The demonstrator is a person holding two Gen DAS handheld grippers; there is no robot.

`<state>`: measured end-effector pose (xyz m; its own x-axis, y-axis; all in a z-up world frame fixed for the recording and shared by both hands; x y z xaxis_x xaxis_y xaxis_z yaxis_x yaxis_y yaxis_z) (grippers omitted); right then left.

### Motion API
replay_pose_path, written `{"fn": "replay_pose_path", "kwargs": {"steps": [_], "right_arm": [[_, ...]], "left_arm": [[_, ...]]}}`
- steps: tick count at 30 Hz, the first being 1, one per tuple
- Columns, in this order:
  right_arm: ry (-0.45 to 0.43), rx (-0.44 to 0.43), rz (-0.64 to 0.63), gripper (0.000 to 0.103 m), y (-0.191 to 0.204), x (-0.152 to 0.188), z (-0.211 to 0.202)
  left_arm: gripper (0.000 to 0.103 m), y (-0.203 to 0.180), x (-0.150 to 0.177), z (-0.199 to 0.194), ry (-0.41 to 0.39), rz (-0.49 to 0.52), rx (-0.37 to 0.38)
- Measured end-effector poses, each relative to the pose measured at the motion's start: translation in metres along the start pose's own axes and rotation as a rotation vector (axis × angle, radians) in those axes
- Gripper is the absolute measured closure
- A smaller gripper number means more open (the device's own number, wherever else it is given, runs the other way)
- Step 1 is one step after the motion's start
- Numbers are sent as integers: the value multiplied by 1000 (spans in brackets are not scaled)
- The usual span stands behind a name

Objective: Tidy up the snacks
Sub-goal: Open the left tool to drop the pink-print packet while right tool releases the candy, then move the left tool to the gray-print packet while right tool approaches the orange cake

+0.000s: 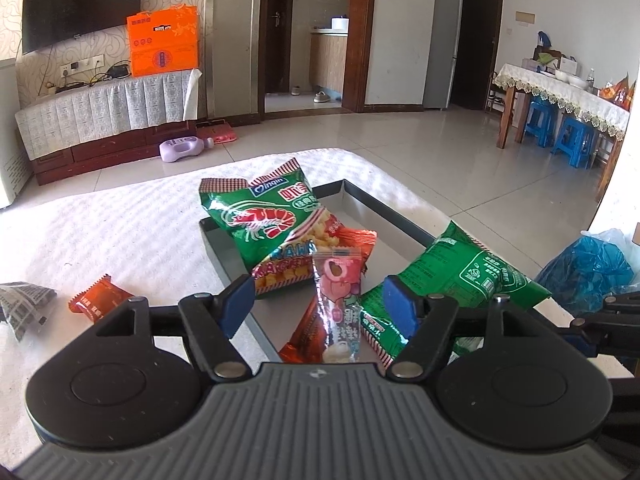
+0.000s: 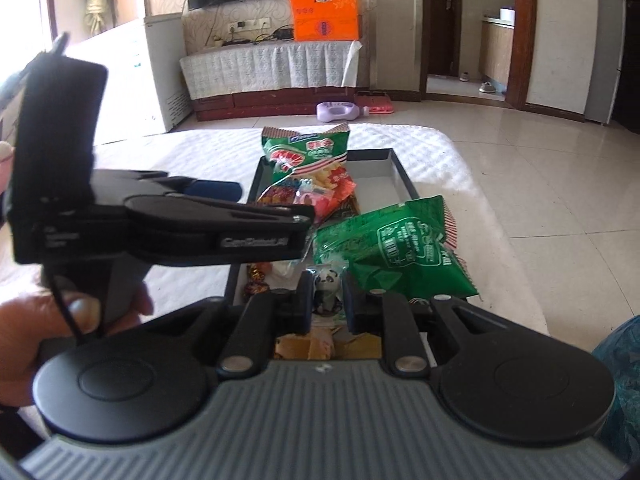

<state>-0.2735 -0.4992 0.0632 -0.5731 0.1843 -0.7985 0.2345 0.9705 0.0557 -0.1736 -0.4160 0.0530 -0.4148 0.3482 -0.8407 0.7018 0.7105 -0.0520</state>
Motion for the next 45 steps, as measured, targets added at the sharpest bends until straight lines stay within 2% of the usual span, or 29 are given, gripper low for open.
{"fn": "replay_pose_path", "kwargs": {"steps": [1, 2, 4, 5, 10, 16, 21, 26, 30, 34, 38, 45], "right_arm": [[-2, -2, 6, 74, 0, 0, 0], [-7, -1, 7, 62, 1, 0, 0], [-29, 7, -1, 45, 6, -1, -4], [-44, 9, -7, 42, 8, -1, -6], [-108, -2, -8, 41, 17, -7, -12], [-120, -34, -38, 41, 41, -15, -8], [-117, -96, -80, 42, 74, -19, -2], [-95, -174, -121, 41, 112, -26, 19], [-61, -187, -158, 41, 137, -36, 49], [-18, -177, -205, 41, 156, -42, 81], [3, -157, -227, 41, 165, -46, 107], [51, -133, -256, 41, 169, -56, 150]], "left_arm": [[27, 1, 0, -2, -2, -2, -2], [27, 3, 0, -4, -3, -4, -3], [25, 6, -1, -10, -9, -4, -12], [25, 9, -1, -12, -12, -5, -16], [22, 34, -2, -29, -39, -37, -68], [21, 90, 2, -51, -57, -98, -211], [16, 152, 13, -58, -19, -121, -371], [15, 209, 24, -61, 29, -165, -452], [13, 244, 30, -58, 48, -166, -487], [13, 264, 37, -46, 77, -184, -457], [13, 271, 31, -36, 71, -185, -416], [12, 271, 29, -10, 103, -159, -396]]}}
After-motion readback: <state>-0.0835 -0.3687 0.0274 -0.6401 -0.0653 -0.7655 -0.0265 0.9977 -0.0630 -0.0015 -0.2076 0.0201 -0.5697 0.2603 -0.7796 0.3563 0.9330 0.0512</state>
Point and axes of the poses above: each gripper's, at about its wrist camera, not at the fingertips, and z roughly the way its jaws point, y to its left, x to its underside, the point moved 2 cm from there along z, roughly the way its jaws point
